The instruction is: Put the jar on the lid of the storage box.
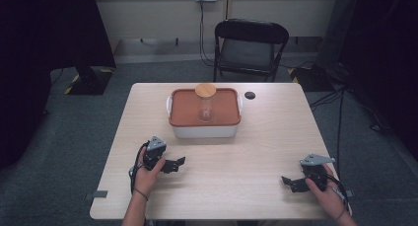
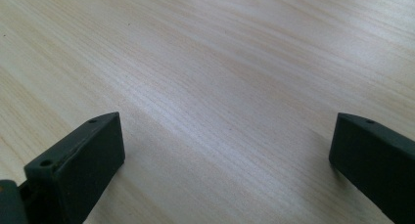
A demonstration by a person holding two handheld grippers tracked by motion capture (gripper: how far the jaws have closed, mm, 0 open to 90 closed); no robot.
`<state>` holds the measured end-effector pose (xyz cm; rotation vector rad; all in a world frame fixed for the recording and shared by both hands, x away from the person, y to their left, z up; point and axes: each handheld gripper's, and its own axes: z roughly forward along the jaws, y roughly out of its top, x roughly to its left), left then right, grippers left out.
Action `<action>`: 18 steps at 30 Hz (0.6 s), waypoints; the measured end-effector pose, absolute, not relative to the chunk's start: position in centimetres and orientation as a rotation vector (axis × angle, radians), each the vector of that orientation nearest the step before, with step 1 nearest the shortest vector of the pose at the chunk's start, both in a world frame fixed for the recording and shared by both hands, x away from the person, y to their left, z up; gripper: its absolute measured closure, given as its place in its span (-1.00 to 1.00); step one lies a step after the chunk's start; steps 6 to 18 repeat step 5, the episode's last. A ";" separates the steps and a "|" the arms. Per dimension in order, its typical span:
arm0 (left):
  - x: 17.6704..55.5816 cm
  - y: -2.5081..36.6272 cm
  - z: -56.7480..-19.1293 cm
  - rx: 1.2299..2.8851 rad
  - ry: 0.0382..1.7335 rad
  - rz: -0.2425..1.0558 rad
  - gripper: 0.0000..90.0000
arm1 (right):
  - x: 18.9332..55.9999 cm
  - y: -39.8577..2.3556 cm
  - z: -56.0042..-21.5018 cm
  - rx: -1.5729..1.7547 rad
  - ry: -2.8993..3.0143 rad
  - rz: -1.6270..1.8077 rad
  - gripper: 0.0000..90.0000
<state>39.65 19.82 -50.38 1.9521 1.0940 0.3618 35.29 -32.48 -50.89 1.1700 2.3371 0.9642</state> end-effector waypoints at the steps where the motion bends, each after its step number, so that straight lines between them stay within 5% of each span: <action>1: 39.6 19.8 -50.5 1.968 1.094 0.371 -0.96 | 35.3 -32.5 -50.9 1.170 2.337 0.964 -1.00; 18: 39.5 19.7 -50.6 1.996 1.089 0.384 -0.96 | 35.3 -32.5 -50.9 1.170 2.337 0.964 -1.00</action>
